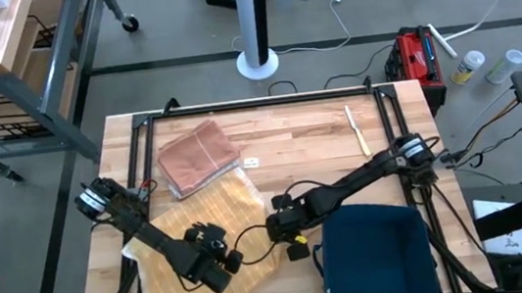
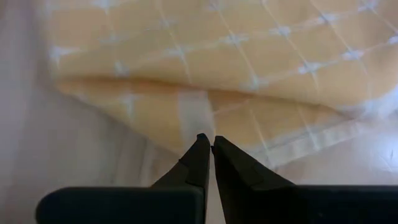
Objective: Fold towel
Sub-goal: Fold the yellow towel
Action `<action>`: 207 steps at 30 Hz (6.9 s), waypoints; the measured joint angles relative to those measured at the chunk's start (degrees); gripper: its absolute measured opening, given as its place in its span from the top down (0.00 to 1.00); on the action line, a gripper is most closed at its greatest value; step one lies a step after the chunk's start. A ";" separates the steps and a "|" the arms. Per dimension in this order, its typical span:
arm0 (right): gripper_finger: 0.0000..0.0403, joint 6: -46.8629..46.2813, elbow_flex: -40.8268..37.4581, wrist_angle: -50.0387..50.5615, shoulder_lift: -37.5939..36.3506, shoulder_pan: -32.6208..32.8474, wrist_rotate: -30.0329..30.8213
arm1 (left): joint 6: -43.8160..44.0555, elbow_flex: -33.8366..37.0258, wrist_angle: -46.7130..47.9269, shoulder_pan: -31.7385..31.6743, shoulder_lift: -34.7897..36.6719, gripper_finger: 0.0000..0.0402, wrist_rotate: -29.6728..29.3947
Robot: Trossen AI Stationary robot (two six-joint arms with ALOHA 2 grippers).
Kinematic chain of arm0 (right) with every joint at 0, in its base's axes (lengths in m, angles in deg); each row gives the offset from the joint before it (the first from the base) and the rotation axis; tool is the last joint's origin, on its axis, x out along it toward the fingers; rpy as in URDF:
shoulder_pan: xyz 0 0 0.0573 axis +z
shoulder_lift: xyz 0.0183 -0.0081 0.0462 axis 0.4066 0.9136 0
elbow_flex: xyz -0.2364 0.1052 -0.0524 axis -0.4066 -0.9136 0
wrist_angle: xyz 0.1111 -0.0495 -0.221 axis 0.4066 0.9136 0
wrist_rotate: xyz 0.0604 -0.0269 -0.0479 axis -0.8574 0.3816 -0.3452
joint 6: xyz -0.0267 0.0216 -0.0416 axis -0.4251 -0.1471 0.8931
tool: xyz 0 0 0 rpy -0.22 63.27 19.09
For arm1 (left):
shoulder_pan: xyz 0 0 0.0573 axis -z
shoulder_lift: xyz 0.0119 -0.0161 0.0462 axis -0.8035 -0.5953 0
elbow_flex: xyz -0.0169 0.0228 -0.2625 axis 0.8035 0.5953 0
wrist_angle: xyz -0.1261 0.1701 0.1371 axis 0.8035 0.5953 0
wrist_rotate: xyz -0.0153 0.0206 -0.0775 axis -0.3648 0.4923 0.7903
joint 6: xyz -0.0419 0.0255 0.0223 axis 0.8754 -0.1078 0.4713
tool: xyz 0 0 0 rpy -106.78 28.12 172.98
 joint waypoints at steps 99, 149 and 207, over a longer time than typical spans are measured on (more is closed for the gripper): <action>0.56 -19.31 4.64 -21.18 9.03 0.15 -12.32 | 0.03 4.64 -5.73 0.10 0.27 1.00 -2.45; 0.68 -17.68 4.25 -18.07 9.19 2.36 -13.27 | -0.16 4.69 -5.76 0.17 0.24 1.00 -3.06; 0.92 -19.28 3.82 -4.75 4.96 3.64 2.87 | -7.01 -0.68 4.10 0.64 6.25 1.00 1.65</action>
